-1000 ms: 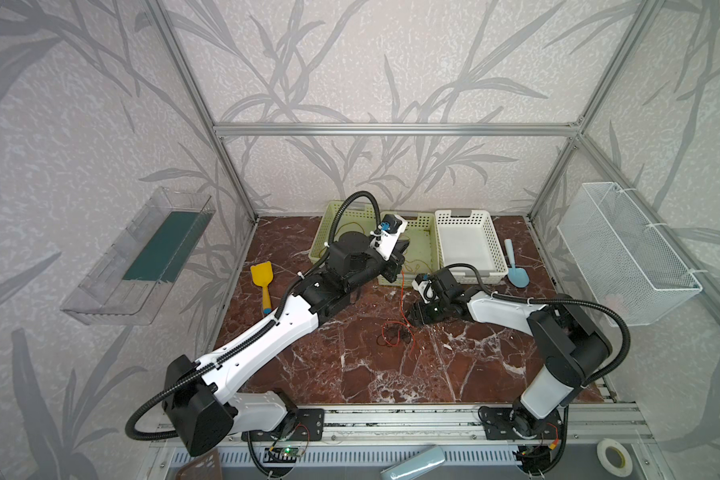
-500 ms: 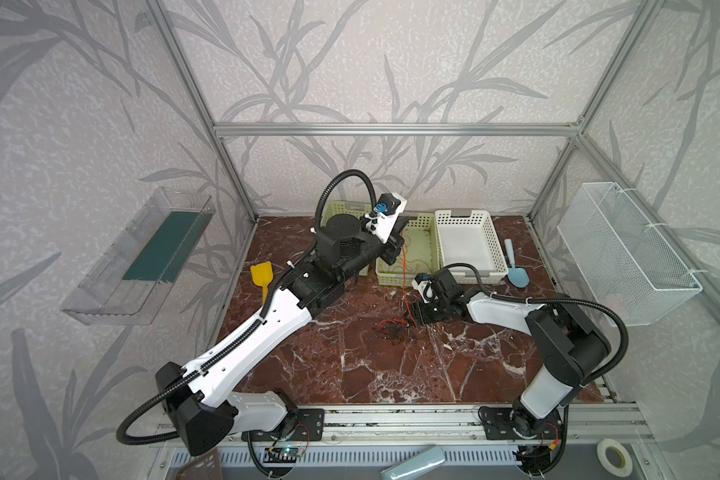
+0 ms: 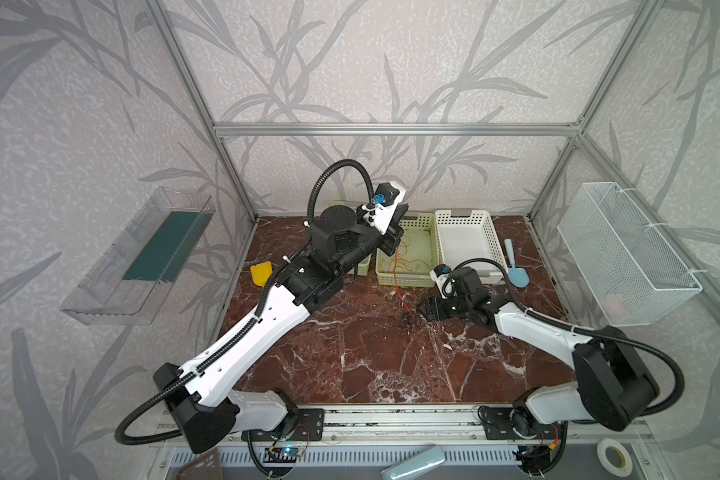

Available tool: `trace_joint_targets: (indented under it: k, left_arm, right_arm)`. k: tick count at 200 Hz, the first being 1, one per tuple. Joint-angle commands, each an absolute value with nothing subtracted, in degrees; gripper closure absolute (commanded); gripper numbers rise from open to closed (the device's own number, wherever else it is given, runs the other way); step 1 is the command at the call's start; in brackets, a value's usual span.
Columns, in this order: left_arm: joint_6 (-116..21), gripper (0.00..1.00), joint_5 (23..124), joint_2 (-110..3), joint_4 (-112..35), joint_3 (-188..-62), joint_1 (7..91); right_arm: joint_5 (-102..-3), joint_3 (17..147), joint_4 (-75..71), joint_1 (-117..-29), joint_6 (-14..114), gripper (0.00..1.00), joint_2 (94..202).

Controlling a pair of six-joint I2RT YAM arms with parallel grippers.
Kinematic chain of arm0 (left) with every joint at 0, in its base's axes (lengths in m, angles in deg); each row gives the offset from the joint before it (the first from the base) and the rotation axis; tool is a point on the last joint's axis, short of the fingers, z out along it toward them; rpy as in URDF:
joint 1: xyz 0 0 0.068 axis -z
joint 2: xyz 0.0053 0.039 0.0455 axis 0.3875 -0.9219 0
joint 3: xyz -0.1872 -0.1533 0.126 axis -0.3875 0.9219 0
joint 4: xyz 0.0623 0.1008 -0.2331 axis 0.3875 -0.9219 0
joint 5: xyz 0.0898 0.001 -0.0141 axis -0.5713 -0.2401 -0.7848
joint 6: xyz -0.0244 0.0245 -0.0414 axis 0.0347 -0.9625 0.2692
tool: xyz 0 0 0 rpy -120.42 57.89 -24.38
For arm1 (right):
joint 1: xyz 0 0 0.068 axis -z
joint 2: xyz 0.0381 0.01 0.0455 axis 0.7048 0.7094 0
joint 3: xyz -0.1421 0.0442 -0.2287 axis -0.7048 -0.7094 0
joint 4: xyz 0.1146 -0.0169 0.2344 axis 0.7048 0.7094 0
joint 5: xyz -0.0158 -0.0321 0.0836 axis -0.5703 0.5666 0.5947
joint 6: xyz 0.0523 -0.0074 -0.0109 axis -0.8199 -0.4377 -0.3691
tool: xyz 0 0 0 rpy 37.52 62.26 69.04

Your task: Untangle the cables

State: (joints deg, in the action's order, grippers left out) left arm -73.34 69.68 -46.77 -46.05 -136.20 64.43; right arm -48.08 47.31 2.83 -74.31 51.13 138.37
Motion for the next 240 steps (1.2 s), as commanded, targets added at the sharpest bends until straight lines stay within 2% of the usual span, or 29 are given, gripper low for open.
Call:
trace_joint_targets:
  k: [1,53,98,166,201,240]
  left_arm:
    - [-74.3,1.0,69.9,-45.2,-45.9,-137.4,64.7]
    - [-72.8,1.0,72.1,-46.1,-44.9,-138.3,64.9]
    - [-72.2,1.0,73.2,-46.7,-44.9,-139.4,65.9]
    - [-72.6,1.0,73.3,-47.9,-46.1,-141.3,67.7]
    - [-73.8,1.0,72.5,-48.6,-46.5,-142.4,69.6]
    - [-74.9,1.0,72.4,-49.9,-47.9,-144.9,71.1]
  right_arm:
    - [-51.1,45.0,0.9,-74.5,56.9,0.16,132.3]
    - [-51.8,39.5,-4.7,-74.4,62.5,0.15,118.9]
    - [-43.5,35.2,-12.5,-76.7,65.2,0.17,113.0]
    - [-46.8,39.9,-18.0,-79.4,64.6,0.23,126.0]
    - [-40.6,40.9,-26.2,-81.4,63.3,0.25,131.4]
    - [-38.0,40.9,-30.6,-83.9,63.2,0.27,134.9]
